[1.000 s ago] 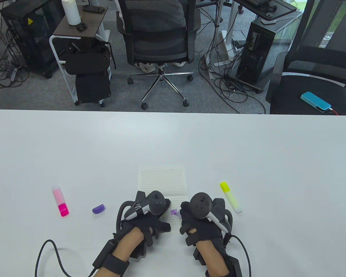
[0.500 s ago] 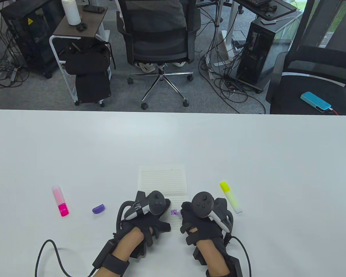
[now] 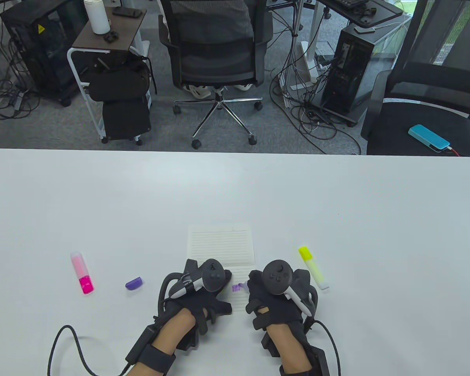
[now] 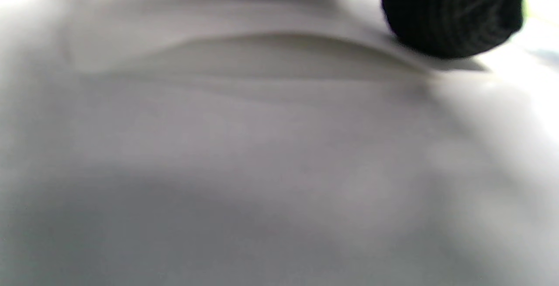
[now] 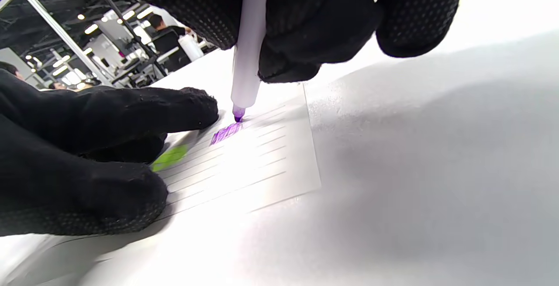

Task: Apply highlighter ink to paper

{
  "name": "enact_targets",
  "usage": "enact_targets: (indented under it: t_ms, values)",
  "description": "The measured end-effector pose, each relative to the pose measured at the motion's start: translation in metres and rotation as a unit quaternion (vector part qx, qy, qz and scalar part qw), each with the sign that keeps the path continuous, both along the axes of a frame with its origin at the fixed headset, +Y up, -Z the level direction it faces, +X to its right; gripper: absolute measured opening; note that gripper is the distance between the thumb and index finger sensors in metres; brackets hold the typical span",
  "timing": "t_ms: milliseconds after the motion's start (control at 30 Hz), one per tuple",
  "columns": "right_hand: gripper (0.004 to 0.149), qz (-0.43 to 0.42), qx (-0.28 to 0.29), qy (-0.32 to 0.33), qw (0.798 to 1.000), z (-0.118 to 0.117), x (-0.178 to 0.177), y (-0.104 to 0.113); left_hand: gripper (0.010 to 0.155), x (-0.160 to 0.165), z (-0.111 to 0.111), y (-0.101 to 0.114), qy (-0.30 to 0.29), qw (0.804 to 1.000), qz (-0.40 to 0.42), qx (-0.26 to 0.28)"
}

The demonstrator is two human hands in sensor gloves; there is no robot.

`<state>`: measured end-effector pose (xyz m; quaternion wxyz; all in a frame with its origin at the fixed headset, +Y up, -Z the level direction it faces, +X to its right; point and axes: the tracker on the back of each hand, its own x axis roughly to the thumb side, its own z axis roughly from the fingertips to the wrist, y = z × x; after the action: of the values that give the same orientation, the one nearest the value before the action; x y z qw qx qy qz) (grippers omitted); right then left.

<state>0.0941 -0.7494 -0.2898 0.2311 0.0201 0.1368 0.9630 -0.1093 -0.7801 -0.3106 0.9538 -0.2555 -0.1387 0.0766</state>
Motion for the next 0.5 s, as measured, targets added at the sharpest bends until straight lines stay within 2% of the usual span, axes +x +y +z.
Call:
enact_targets:
  t_ms: [100,233,367,500]
  values:
    - [0.04,0.002,-0.019,0.017,1.0,0.0027,-0.0012,0.0028,0.085,0.0,-0.0001,0.0,0.0,1.0,-0.001,0.0]
    - [0.04,0.005,0.014,0.004,1.0,0.0008,-0.0024,-0.0004,0.085,0.0,0.0002,-0.0001,0.001,1.0,0.0,0.001]
    - [0.04,0.002,-0.016,0.018,1.0,0.0021,-0.0027,0.0021,0.085,0.0001,0.0001,-0.0001,0.001,1.0,0.0,0.0]
    - [0.041,0.01,0.02,-0.001,1.0,0.0007,-0.0026,-0.0004,0.085,0.0,0.0001,-0.0001,0.001,1.0,0.0,0.0]
